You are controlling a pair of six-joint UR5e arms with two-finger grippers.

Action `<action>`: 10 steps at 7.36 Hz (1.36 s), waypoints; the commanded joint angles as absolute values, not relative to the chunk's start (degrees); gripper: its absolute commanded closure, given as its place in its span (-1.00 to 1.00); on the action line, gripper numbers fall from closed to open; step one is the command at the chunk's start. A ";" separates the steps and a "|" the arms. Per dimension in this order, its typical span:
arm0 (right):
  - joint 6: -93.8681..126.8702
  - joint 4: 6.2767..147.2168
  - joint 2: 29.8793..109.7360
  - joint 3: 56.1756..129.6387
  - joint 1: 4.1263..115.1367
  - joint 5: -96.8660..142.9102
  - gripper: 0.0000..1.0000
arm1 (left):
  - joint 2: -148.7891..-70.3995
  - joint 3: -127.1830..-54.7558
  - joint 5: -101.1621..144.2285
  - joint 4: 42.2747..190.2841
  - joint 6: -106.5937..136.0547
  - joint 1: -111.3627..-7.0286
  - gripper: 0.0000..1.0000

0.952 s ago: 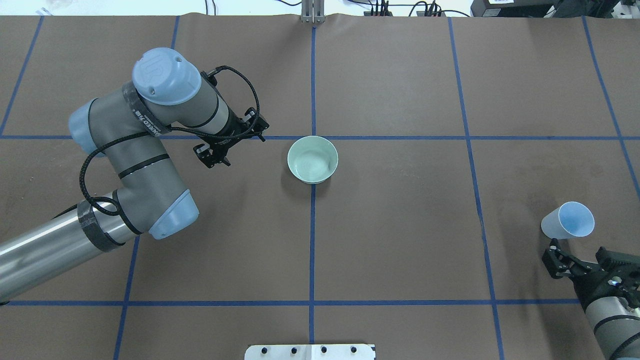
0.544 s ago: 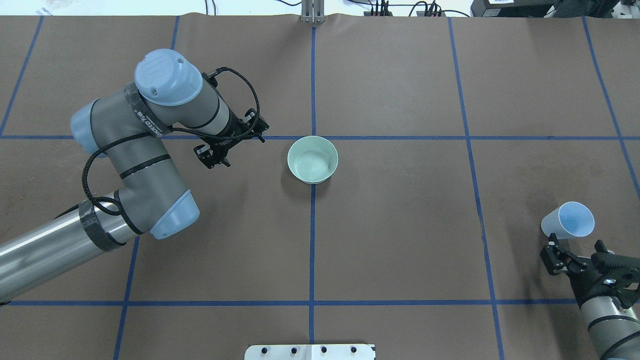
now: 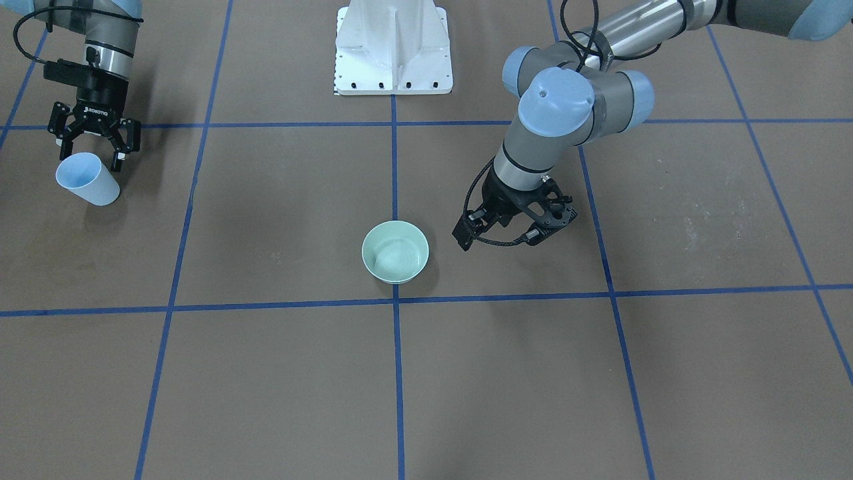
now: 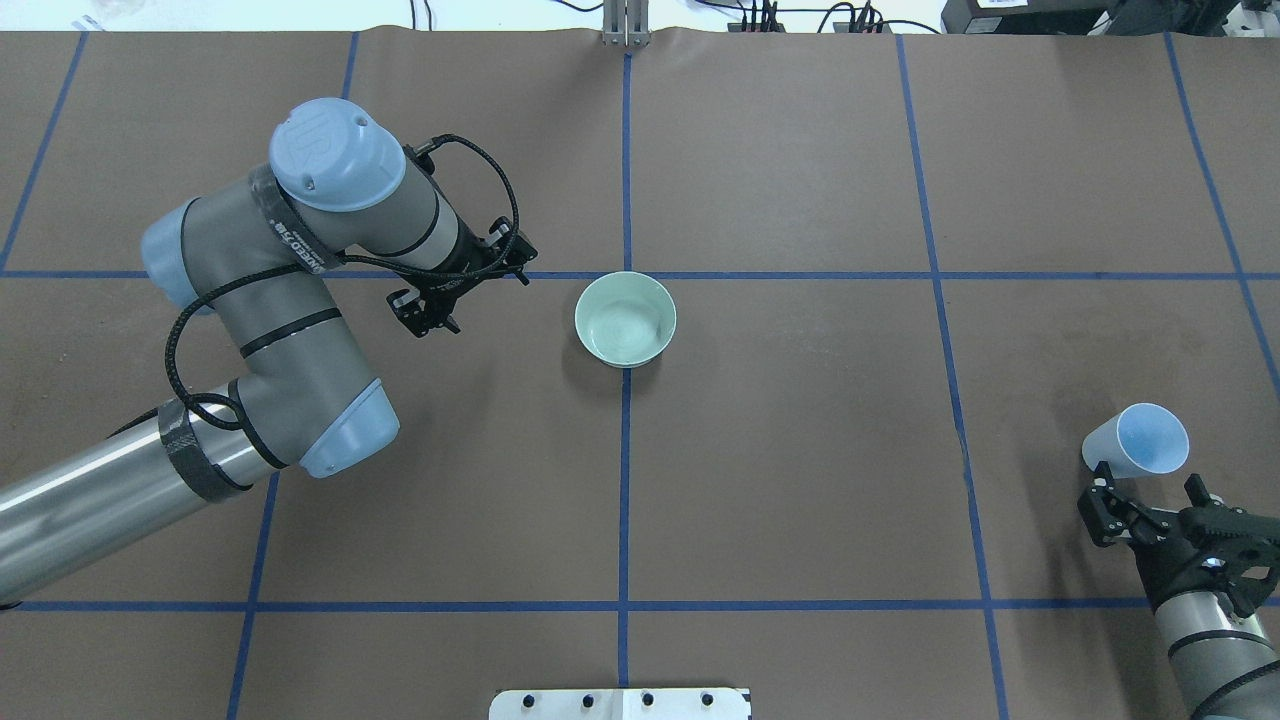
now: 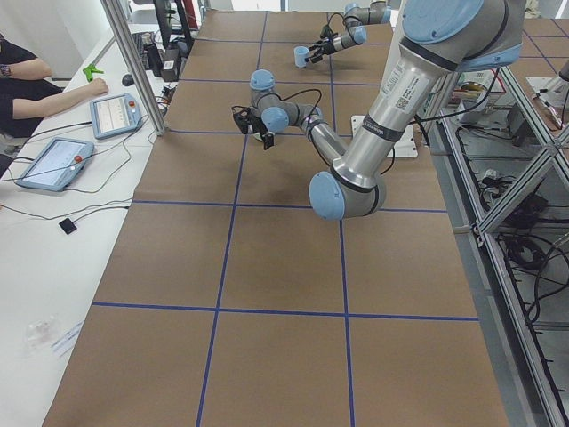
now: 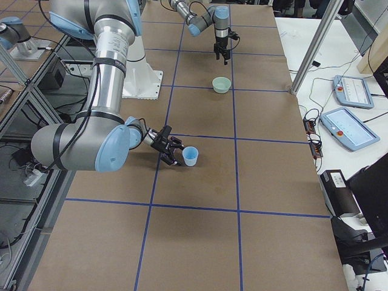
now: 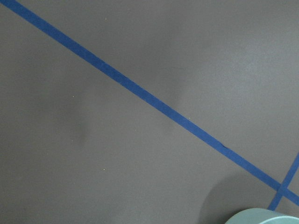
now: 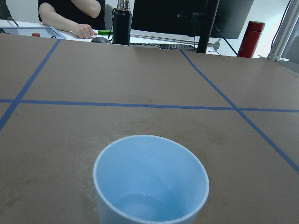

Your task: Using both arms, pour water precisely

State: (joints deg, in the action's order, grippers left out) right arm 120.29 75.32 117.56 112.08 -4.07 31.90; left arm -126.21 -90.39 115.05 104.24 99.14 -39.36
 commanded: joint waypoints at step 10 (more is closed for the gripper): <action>119.45 75.15 115.75 110.39 -2.11 29.09 -0.99 | -126.12 -90.18 115.05 104.33 99.14 -39.37 -1.00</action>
